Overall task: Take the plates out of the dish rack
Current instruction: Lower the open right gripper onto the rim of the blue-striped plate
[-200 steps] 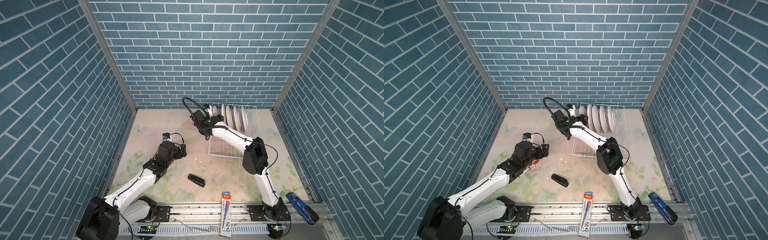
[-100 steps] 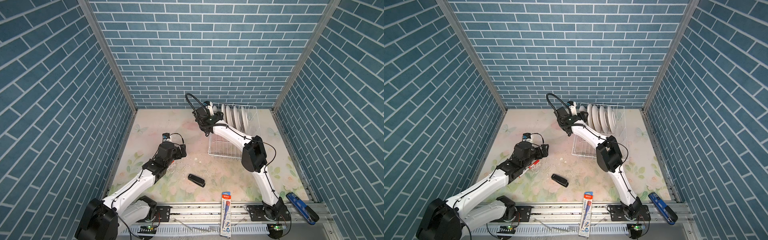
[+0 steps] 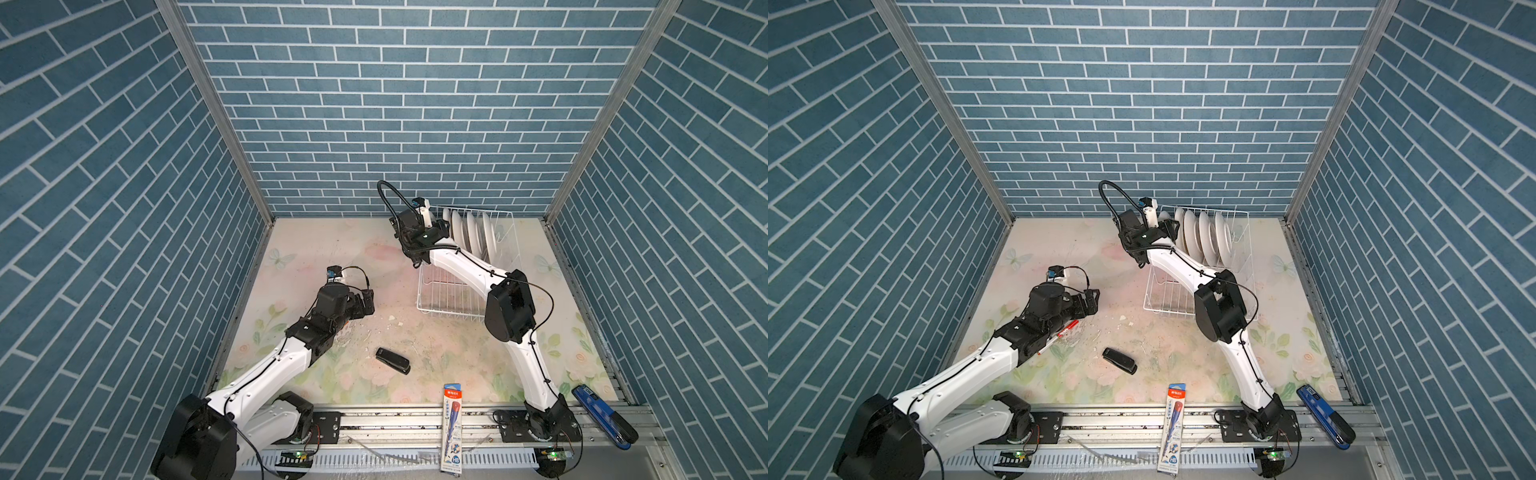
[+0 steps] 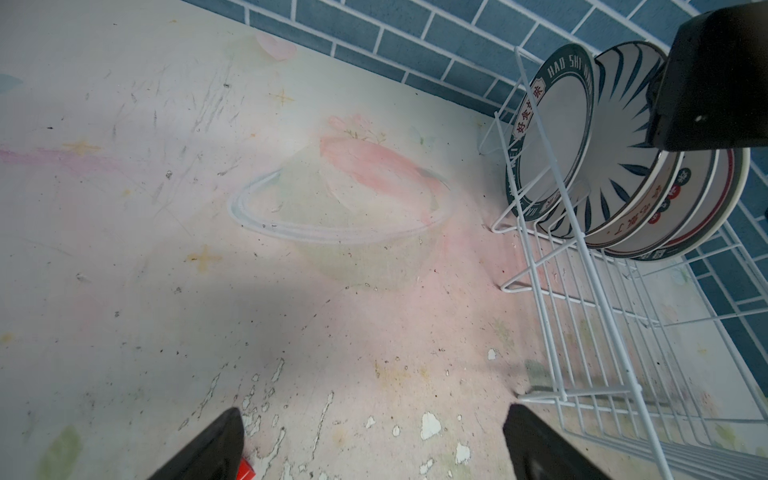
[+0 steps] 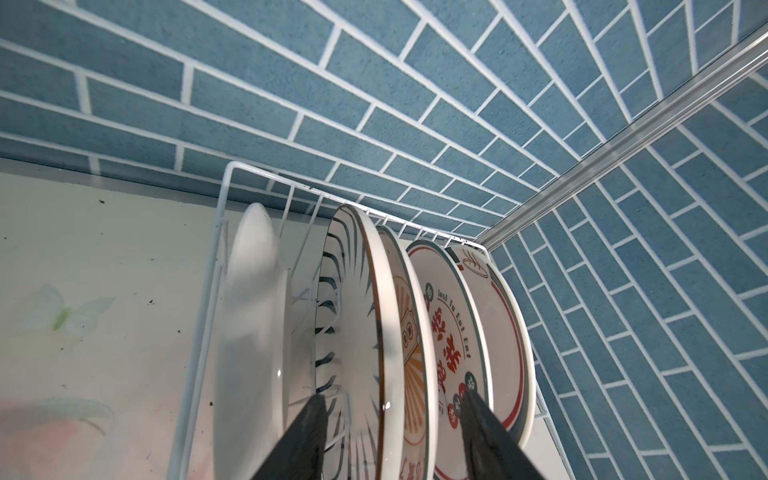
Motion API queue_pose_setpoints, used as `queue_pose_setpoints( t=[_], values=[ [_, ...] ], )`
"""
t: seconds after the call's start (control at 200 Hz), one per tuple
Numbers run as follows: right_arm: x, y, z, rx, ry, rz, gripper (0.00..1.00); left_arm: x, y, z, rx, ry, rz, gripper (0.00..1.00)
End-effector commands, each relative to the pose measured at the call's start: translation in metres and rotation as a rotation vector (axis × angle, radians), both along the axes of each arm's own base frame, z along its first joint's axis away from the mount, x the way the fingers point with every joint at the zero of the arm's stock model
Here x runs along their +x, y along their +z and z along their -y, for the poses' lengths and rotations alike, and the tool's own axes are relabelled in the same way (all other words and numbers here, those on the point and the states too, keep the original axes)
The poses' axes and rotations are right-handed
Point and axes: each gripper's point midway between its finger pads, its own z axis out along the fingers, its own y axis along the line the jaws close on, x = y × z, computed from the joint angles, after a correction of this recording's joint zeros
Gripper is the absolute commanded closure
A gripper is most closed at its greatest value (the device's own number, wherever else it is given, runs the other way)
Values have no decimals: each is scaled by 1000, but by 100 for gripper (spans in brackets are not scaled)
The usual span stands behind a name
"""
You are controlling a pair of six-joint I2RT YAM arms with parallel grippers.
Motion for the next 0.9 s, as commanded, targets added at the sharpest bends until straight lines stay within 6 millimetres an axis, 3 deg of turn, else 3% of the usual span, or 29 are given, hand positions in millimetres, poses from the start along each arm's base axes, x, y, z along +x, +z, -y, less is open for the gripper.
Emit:
queue_pose_setpoints(
  t=[0.0,0.15,0.51,0.895],
  values=[
    [2,-15,7,-47,-21,-15,47,3,7,6,-1,-21,8,0],
    [4,-20,11,-47,-24,-28,49,4,6,7,0,-24,1,0],
    [5,-33,19,-31,-33,-48,64,6,4,12,-2,-40,-21,0],
    [8,-41,23,-42,-39,-62,67,3,14,10,-7,-33,-1,0]
  ],
)
